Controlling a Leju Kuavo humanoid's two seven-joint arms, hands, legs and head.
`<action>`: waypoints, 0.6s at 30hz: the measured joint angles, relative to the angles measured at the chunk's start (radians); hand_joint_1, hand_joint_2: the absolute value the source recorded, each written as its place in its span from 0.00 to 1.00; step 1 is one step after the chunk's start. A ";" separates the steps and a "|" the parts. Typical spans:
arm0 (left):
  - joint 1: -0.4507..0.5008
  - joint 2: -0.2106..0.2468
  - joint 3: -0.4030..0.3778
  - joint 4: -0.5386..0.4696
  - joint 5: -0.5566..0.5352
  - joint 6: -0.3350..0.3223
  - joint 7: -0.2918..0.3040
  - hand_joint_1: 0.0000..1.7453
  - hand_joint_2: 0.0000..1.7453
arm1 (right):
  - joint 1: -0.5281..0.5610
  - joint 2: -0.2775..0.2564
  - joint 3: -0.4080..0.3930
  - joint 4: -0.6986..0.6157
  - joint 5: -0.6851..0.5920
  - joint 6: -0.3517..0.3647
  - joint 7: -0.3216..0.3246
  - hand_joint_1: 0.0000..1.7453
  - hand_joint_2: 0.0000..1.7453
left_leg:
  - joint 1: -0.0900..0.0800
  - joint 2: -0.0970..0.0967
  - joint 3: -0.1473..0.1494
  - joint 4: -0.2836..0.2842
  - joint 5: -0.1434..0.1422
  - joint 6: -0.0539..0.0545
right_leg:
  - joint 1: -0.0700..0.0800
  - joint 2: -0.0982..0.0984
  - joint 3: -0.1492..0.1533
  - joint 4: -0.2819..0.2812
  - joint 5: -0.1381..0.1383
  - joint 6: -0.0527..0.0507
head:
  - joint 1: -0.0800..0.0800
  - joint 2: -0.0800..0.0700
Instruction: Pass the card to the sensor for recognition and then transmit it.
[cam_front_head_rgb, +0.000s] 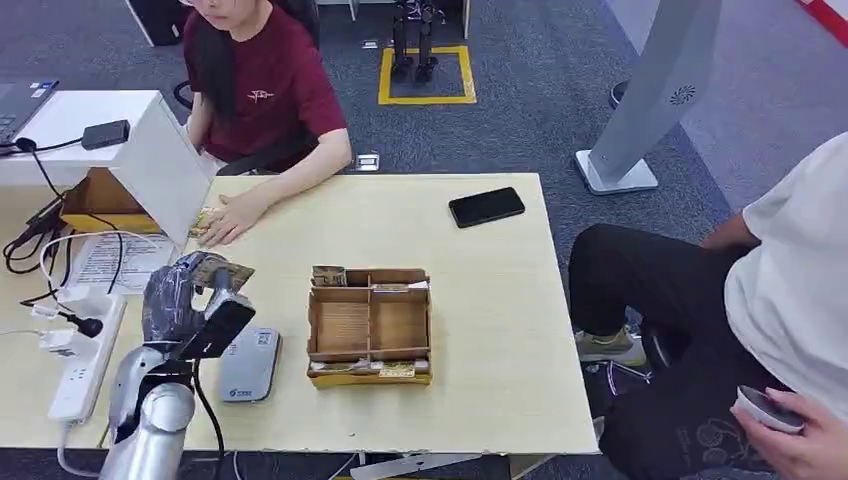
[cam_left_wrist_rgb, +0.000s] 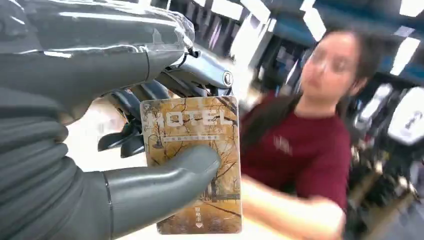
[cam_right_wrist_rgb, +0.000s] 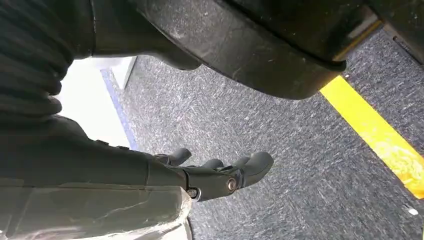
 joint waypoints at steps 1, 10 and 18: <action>-0.003 -0.006 0.008 0.000 0.046 -0.042 0.007 1.00 1.00 | 0.000 0.000 -0.002 0.000 -0.002 0.000 0.000 0.00 1.00 | 0.000 0.000 0.000 0.000 0.000 0.000 | 0.000 0.000 0.000 0.000 0.000 0.000 | 0.000 0.000; 0.031 -0.012 0.097 0.009 0.244 -0.197 0.007 1.00 1.00 | 0.002 0.000 -0.024 0.000 -0.008 0.000 -0.003 0.00 1.00 | 0.000 0.000 -0.001 0.000 0.000 0.000 | 0.000 0.000 -0.001 0.000 0.000 0.000 | 0.000 0.000; 0.086 -0.013 0.123 0.009 0.283 -0.227 0.010 1.00 1.00 | 0.006 0.000 -0.032 0.000 -0.009 -0.007 -0.001 0.00 1.00 | 0.000 0.000 -0.001 0.000 0.000 0.000 | 0.000 0.000 -0.001 0.000 0.000 0.000 | 0.000 0.000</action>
